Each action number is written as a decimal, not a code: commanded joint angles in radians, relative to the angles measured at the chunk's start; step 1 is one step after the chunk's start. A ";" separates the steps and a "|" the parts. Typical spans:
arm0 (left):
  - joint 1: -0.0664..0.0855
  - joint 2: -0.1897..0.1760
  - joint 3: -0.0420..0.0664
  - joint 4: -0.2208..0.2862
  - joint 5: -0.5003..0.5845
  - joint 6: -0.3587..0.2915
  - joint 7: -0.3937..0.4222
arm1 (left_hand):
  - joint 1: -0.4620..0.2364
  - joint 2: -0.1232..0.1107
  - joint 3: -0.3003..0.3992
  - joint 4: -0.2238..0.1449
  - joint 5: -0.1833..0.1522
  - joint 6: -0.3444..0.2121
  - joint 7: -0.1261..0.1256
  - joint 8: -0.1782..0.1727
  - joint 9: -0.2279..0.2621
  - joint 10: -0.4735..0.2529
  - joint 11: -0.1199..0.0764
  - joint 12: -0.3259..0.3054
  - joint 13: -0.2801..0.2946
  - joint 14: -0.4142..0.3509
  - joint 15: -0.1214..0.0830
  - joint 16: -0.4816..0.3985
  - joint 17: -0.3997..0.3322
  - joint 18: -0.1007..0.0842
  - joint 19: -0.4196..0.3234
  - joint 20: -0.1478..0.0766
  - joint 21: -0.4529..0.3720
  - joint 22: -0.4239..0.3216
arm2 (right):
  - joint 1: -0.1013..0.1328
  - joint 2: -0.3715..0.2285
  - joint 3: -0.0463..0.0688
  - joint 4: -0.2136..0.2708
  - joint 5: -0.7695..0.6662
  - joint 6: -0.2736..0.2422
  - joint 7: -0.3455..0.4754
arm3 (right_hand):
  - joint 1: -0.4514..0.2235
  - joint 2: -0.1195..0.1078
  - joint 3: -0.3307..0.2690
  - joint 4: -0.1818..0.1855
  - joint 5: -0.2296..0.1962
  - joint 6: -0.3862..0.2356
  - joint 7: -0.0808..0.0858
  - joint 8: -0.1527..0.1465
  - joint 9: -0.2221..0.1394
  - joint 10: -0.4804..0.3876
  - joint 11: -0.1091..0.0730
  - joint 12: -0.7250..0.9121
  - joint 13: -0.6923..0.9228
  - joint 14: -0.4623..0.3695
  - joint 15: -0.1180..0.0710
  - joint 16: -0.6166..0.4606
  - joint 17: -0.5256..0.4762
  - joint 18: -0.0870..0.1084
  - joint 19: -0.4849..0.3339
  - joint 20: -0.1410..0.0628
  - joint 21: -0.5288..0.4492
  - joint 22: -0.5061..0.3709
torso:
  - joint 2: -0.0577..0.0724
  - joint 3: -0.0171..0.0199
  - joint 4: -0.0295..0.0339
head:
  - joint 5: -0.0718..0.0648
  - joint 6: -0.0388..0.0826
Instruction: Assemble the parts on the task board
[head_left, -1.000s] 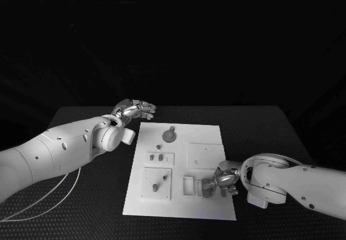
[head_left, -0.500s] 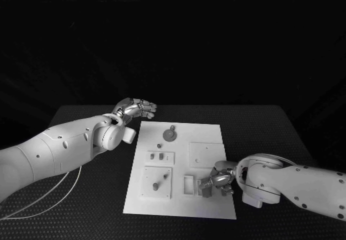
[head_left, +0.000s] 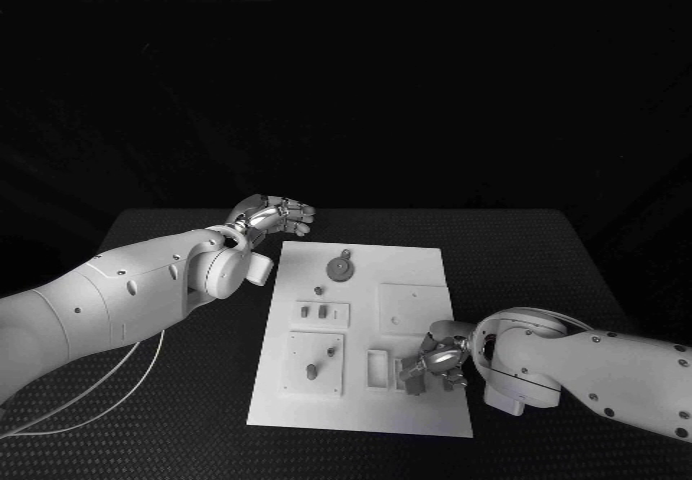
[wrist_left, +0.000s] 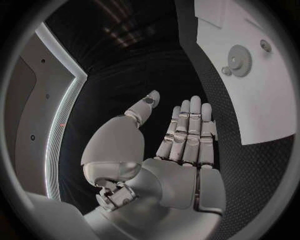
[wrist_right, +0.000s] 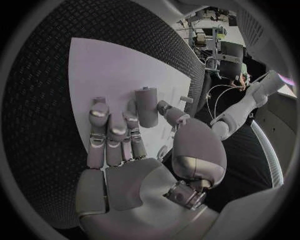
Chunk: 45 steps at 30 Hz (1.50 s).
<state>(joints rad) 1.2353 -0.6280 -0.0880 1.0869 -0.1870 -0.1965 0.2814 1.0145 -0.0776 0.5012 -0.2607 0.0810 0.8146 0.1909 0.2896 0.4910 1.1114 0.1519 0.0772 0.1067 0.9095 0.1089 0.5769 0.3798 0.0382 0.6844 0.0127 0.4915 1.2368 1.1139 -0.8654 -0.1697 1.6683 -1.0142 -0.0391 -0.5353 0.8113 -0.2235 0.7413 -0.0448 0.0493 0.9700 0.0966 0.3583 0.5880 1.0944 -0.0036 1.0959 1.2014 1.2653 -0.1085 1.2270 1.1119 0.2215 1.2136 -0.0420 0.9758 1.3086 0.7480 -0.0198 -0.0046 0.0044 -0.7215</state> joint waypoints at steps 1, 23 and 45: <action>0.001 0.000 0.001 0.003 0.006 0.009 0.006 | -0.008 0.004 -0.005 0.002 -0.004 -0.004 -0.004 0.006 -0.001 -0.001 0.002 0.006 -0.001 0.001 0.005 -0.006 0.002 0.012 0.007 0.001 -0.004 0.001 | -0.010 -0.008 -0.008 0.001 -0.013 -0.024 -0.007 | 0.017 0.018 0.010 -0.016 -0.001 0.011 0.001 -0.001 -0.023 0.006 -0.009 0.005 0.000 -0.001 -0.007 0.000 0.002 0.040 -0.005 0.002 0.006 0.017 | 0.000 0.0008 0.0000 | 0.000 0.001; 0.001 0.004 0.000 -0.002 0.006 0.006 0.006 | -0.008 0.003 -0.005 0.002 -0.004 -0.001 -0.005 0.009 -0.002 0.000 0.002 0.007 -0.003 0.001 0.005 -0.008 0.004 0.012 0.007 0.001 -0.005 0.002 | 0.075 0.012 -0.008 0.028 0.150 -0.030 -0.029 | -0.033 0.017 0.027 -0.036 0.000 0.042 -0.008 0.000 -0.020 0.025 -0.017 0.001 -0.005 0.011 -0.014 -0.002 0.005 0.040 0.002 0.007 0.018 0.014 | 0.000 0.0001 0.0003 | -0.004 0.003; 0.001 0.009 0.000 0.000 0.006 0.008 0.004 | -0.008 0.002 -0.005 0.003 -0.004 -0.001 -0.005 0.010 -0.002 0.000 0.002 0.007 -0.004 -0.001 0.006 -0.011 0.006 0.012 0.008 0.002 -0.006 0.003 | 0.071 0.090 -0.043 -0.012 0.139 -0.019 -0.041 | -0.057 0.010 0.026 -0.033 -0.001 0.043 -0.008 -0.004 -0.021 0.025 -0.017 -0.002 -0.004 0.011 -0.014 -0.004 0.006 0.040 0.000 0.006 0.020 0.013 | 0.001 0.0013 0.0002 | 0.002 -0.007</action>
<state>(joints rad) 1.2356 -0.6212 -0.0882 1.0843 -0.1866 -0.1966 0.2796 1.0145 -0.0776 0.5012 -0.2608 0.0810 0.8146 0.1909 0.2934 0.4904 1.1114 0.1519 0.0771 0.1042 0.9095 0.1089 0.5690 0.3845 0.0382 0.6844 0.0127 0.4915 1.2389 1.1871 -0.7777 -0.2108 1.6568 -0.8777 -0.0772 -0.5723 0.7633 -0.2132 0.7687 -0.0775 0.0463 1.0059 0.0903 0.3569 0.5684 1.1137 -0.0231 1.0955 1.1981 1.2775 -0.1143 1.2275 1.1170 0.2255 1.2142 -0.0374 0.9910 1.3086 0.7490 -0.0192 -0.0045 0.0053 -0.7279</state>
